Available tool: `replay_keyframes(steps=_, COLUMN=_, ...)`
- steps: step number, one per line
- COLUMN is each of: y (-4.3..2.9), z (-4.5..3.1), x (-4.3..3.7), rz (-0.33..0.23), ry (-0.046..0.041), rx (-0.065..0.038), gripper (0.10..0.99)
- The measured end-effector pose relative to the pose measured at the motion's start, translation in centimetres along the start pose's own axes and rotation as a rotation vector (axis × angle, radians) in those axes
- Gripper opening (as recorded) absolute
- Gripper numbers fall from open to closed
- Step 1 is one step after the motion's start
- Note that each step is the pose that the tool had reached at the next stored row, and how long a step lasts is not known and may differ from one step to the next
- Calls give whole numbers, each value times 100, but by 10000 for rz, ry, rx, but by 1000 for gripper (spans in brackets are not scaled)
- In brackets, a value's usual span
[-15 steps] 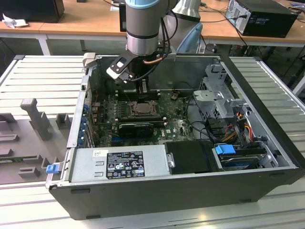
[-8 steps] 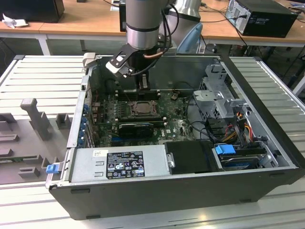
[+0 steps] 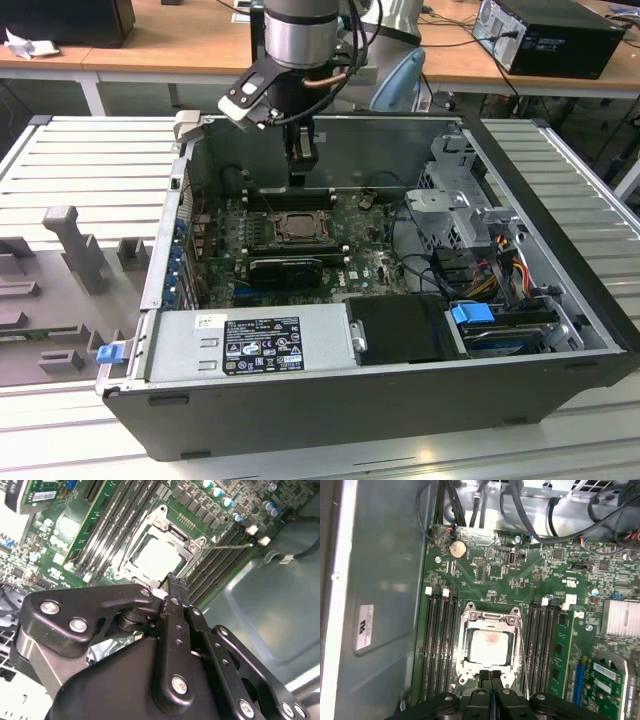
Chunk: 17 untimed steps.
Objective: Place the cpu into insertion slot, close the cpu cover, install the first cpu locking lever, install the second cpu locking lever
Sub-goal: 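Install the first cpu locking lever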
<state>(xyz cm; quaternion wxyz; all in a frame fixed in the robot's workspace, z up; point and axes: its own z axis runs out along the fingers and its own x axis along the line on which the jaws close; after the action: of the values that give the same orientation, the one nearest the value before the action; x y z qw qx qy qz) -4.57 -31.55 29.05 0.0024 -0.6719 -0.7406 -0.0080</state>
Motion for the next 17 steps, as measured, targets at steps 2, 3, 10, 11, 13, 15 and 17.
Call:
replay_keyframes(steps=2, y=1, z=-72, x=1, rz=0, ry=-1, rx=0, gripper=106)
replay_keyframes(steps=3, y=1, z=-107, x=1, rz=0, ry=-1, rx=0, gripper=106)
replay_keyframes(steps=10, y=1, z=-141, x=2, rz=-901, ry=7, rx=13, gripper=106)
replay_keyframes(steps=11, y=1, z=-141, x=2, rz=-1057, ry=8, rx=15, gripper=106)
replay_keyframes(steps=13, y=1, z=-141, x=2, rz=-1178, ry=8, rx=17, gripper=106)
replay_keyframes(steps=15, y=1, z=-141, x=2, rz=-1298, ry=7, rx=19, gripper=106)
replay_keyframes(steps=17, y=1, z=-141, x=2, rz=-1393, ry=7, rx=20, gripper=106)
